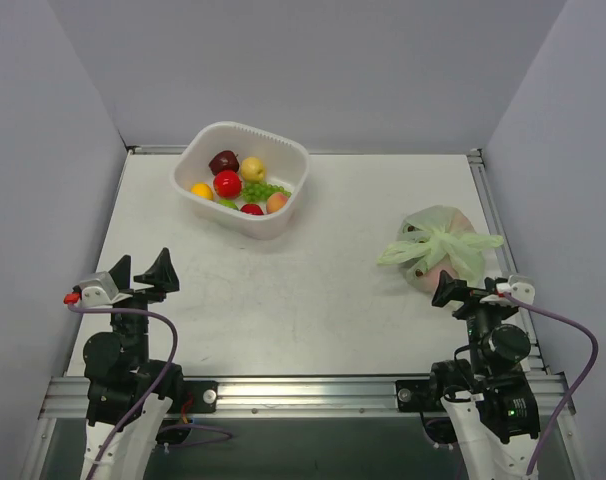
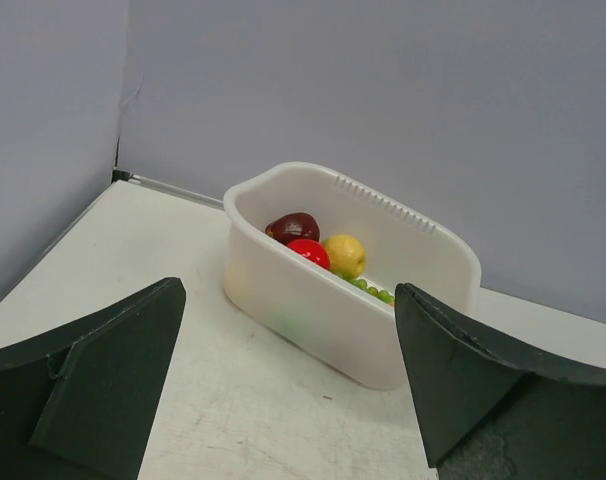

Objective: Untie the knot of the plastic bag and take out the fruit

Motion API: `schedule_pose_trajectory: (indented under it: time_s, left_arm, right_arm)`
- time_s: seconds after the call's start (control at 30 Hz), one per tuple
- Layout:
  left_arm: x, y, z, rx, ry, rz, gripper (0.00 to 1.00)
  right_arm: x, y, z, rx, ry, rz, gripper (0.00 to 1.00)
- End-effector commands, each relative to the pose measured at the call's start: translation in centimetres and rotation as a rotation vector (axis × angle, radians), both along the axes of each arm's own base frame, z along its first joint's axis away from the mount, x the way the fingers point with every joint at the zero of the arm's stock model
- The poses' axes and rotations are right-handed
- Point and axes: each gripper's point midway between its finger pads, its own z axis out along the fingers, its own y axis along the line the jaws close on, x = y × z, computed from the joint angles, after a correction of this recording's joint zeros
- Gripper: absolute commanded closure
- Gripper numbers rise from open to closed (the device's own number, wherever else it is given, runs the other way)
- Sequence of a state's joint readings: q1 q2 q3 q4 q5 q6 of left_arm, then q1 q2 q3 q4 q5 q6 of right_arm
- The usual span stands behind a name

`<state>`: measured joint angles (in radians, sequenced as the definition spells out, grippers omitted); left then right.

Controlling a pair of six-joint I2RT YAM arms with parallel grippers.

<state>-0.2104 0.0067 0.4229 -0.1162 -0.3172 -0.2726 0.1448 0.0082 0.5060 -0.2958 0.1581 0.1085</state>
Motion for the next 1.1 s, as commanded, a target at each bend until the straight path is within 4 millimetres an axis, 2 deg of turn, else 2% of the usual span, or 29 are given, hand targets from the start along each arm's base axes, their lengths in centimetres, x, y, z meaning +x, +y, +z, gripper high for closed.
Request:
schedule_pose_trajectory:
  time_s: [0.0, 0.13, 0.27, 0.37, 0.4, 0.43, 0.5, 0.53, 0.7, 0.73, 0.77, 0.8, 0.83, 0.9, 0.93, 1.0, 1.03, 1.07]
  left_arm:
    - [-2.4, 0.8, 2.2, -0.042, -0.114, 0.016, 0.03]
    - [-2.0, 0.8, 1.7, -0.059, -0.081, 0.019, 0.03]
    - [-1.7, 0.4, 0.8, -0.101, -0.023, -0.008, 0.03]
    - [-1.6, 0.4, -0.5, -0.119, 0.060, 0.001, 0.03]
    - [-1.3, 0.3, -1.9, -0.110, 0.127, 0.003, 0.02]
    - [-1.4, 0.3, -2.1, -0.112, 0.144, 0.001, 0.03]
    - [-0.8, -0.2, -3.5, -0.102, 0.240, -0.011, 0.03]
    - [-0.7, -0.7, -3.8, -0.098, 0.264, -0.034, 0.03]
    - [0.6, -2.7, -6.1, -0.047, 0.414, -0.120, 0.03]
    - [0.8, -3.0, -6.5, -0.040, 0.433, -0.135, 0.03]
    - [1.1, -3.5, -7.1, -0.031, 0.465, -0.159, 0.03]
    - [1.2, -3.8, -7.3, -0.028, 0.478, -0.174, 0.03]
    - [1.3, -4.1, -7.6, -0.026, 0.491, -0.187, 0.03]
    - [1.5, -4.5, -8.2, -0.022, 0.521, -0.208, 0.03]
    - [1.6, -4.6, -8.2, -0.022, 0.521, -0.212, 0.03]
    - [1.6, -4.6, -8.4, -0.017, 0.527, -0.212, 0.03]
    - [1.5, -4.9, -8.4, -0.013, 0.526, -0.220, 0.03]
    - [1.4, -4.9, -8.2, -0.007, 0.517, -0.225, 0.03]
  right_arm:
    - [-3.6, -1.0, 5.0, 0.047, -0.264, -0.032, 0.00]
    - [-3.9, -1.3, 5.6, 0.073, -0.273, -0.048, 0.00]
    - [-3.9, -1.7, 5.3, 0.089, -0.263, -0.075, 0.00]
    - [-3.7, -1.9, 4.9, 0.105, -0.222, -0.090, 0.00]
    - [-3.6, -1.8, 5.0, 0.108, -0.203, -0.090, 0.00]
    - [-3.4, -1.7, 5.5, 0.104, -0.168, -0.087, 0.00]
    - [-3.0, -2.0, 5.1, 0.103, -0.078, -0.115, 0.00]
    - [-2.5, -2.2, 5.8, 0.110, -0.028, -0.139, 0.00]
    - [-0.5, -2.9, 4.6, 0.122, 0.213, -0.242, 0.00]
    - [0.5, -3.1, 3.5, 0.128, 0.293, -0.283, 0.00]
    - [0.0, -3.4, 3.7, 0.174, 0.331, -0.334, 0.00]
    - [0.4, -3.2, 3.4, 0.182, 0.378, -0.340, 0.00]
    - [1.1, -2.9, 2.2, 0.171, 0.464, -0.345, 0.00]
    - [2.2, -2.7, 1.9, 0.194, 0.496, -0.368, 0.00]
    - [3.1, -2.8, 1.0, 0.186, 0.541, -0.396, 0.00]
    - [4.3, -3.6, 0.3, 0.199, 0.570, -0.442, 0.00]
    - [5.4, -3.6, -0.8, 0.211, 0.615, -0.445, 0.00]
    - [6.2, -4.4, -1.1, 0.247, 0.609, -0.469, 0.00]
